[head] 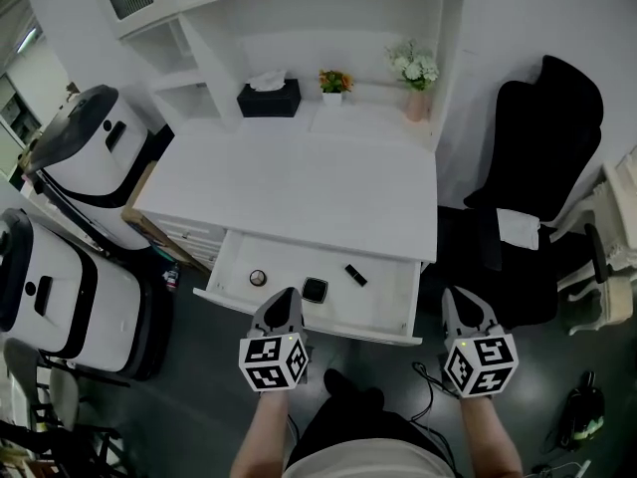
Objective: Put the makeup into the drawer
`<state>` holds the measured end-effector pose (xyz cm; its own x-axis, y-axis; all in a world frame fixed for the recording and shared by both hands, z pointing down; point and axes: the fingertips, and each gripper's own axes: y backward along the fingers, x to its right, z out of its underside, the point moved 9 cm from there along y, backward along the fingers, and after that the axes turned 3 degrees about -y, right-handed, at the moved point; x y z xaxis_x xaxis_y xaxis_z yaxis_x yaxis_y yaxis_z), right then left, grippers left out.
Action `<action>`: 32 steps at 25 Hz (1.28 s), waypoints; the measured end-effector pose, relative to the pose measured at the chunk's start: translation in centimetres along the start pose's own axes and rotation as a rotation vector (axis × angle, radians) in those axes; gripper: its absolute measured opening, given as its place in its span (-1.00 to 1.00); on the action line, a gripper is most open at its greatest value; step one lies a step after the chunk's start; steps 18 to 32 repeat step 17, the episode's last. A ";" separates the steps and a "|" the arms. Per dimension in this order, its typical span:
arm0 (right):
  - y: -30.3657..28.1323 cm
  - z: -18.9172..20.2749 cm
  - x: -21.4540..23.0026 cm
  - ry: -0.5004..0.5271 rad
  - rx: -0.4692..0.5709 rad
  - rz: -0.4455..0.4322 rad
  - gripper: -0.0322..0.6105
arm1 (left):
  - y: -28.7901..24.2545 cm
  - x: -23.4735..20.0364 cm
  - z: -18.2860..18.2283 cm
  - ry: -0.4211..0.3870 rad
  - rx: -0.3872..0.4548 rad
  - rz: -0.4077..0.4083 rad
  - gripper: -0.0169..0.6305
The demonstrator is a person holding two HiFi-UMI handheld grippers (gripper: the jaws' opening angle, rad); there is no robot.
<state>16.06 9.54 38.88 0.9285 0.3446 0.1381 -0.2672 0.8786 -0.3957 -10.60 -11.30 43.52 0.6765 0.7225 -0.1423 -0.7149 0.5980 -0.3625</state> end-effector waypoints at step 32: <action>6.5 1.4 2.1 -0.001 0.037 -0.057 -0.89 | 2.7 6.5 0.5 -0.093 -0.020 0.039 -0.95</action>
